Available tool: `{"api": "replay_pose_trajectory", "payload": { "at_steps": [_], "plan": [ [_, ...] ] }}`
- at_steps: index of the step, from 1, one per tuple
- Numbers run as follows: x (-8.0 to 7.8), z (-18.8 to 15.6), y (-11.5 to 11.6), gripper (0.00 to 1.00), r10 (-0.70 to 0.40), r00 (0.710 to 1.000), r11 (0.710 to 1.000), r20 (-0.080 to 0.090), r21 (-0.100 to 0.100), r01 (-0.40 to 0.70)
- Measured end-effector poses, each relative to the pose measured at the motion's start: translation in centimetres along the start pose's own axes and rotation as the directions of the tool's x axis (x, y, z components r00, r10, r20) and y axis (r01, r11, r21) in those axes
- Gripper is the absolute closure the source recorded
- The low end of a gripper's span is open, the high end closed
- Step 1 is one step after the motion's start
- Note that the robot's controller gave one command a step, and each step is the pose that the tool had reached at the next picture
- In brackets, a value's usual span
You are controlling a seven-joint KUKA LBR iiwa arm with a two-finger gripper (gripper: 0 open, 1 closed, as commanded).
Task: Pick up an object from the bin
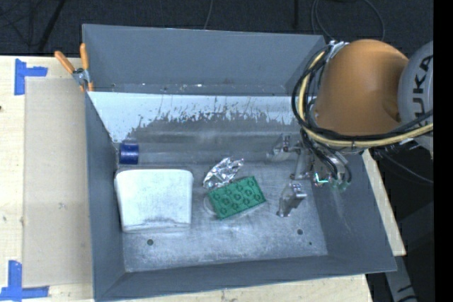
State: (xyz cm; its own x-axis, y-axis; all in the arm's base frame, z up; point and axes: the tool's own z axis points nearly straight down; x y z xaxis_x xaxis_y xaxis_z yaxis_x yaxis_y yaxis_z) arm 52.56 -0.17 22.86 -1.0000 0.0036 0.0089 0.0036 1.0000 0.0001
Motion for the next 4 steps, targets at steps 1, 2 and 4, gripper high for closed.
{"api": "replay_pose_trajectory", "payload": {
  "at_steps": [1, 2, 4],
  "plan": [
    [-3.8, 15.5, 4.3, 0.00, -0.205, 0.979, 0.979, 0.017, 0.003, 0.205],
    [-3.2, 12.8, 3.5, 0.00, -0.143, 0.990, 0.990, 0.011, 0.001, 0.143],
    [-2.7, 15.5, 3.1, 0.00, -0.033, 0.999, 0.999, 0.014, -0.001, 0.033]
  ]
}}
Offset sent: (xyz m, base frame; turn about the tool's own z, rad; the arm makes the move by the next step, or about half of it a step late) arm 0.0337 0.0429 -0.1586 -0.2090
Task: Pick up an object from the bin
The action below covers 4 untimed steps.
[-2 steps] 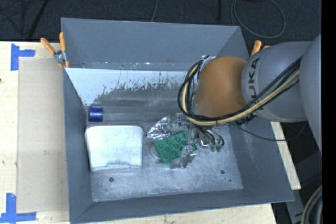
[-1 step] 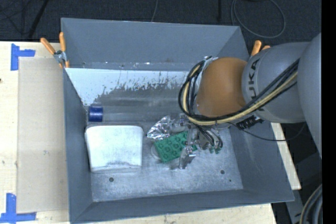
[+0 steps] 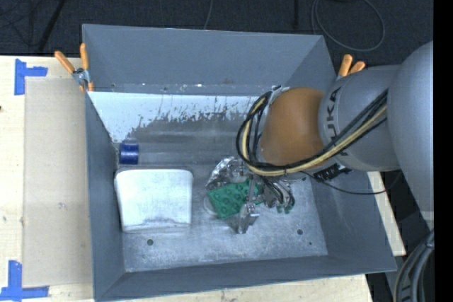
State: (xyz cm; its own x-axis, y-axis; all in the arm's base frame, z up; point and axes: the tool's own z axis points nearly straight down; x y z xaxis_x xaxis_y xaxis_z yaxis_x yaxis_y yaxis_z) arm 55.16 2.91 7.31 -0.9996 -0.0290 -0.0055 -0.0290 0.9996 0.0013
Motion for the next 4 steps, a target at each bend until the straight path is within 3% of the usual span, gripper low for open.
{"api": "replay_pose_trajectory", "payload": {
  "at_steps": [1, 2, 4],
  "plan": [
    [-0.1, -0.2, 0.0, 0.00, -0.001, 1.000, 1.000, -0.003, 0.001, 0.001],
    [-0.4, -0.4, 0.0, 1.00, -0.001, 1.000, 1.000, 0.006, 0.001, 0.001],
    [-0.8, -12.3, 0.0, 1.00, -0.003, 1.000, 1.000, 0.000, 0.001, 0.003]
  ]
}}
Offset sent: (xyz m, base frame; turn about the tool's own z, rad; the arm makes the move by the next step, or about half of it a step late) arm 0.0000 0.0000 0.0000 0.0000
